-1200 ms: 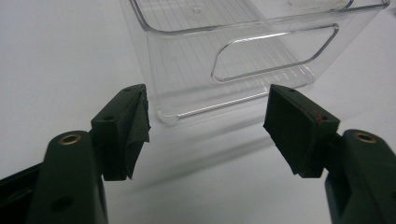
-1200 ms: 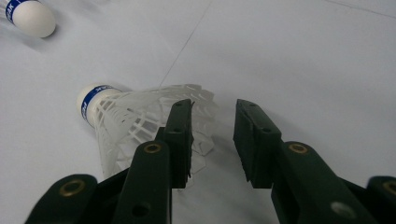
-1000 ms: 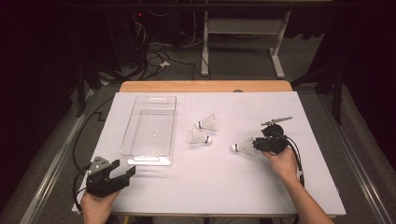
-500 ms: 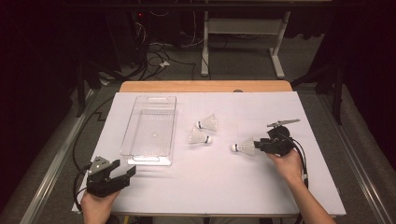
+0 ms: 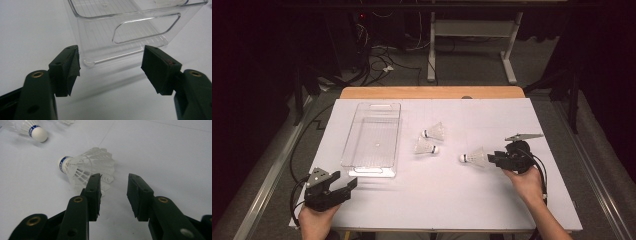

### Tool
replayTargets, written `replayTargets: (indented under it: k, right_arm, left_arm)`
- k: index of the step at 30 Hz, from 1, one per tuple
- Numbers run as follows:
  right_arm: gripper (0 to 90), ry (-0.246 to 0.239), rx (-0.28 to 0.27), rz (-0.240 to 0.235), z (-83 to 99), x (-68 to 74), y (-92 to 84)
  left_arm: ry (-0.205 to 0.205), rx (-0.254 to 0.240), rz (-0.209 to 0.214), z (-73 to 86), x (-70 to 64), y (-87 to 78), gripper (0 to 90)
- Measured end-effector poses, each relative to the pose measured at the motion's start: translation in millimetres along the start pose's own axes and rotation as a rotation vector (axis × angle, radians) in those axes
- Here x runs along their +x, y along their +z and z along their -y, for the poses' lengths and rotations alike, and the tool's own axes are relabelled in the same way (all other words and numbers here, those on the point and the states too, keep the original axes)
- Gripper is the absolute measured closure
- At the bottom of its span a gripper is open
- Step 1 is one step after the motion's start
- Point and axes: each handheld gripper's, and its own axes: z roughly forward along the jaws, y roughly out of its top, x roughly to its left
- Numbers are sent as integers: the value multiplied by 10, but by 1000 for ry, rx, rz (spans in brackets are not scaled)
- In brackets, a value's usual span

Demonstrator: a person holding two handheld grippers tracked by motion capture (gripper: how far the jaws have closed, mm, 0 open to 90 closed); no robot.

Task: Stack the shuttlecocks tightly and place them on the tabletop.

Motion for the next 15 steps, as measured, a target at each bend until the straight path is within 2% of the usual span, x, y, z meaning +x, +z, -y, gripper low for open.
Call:
replayTargets:
  k: [8,15]
  right_arm:
    - [627,-23,-21,-16,55,106,-81]
    - [632,-33,-17,-53,73,183,-95]
  left_arm:
    - [-1,-3,-2,1,-1,-6,319]
    - [-1,-2,-1,1,-1,-7,319]
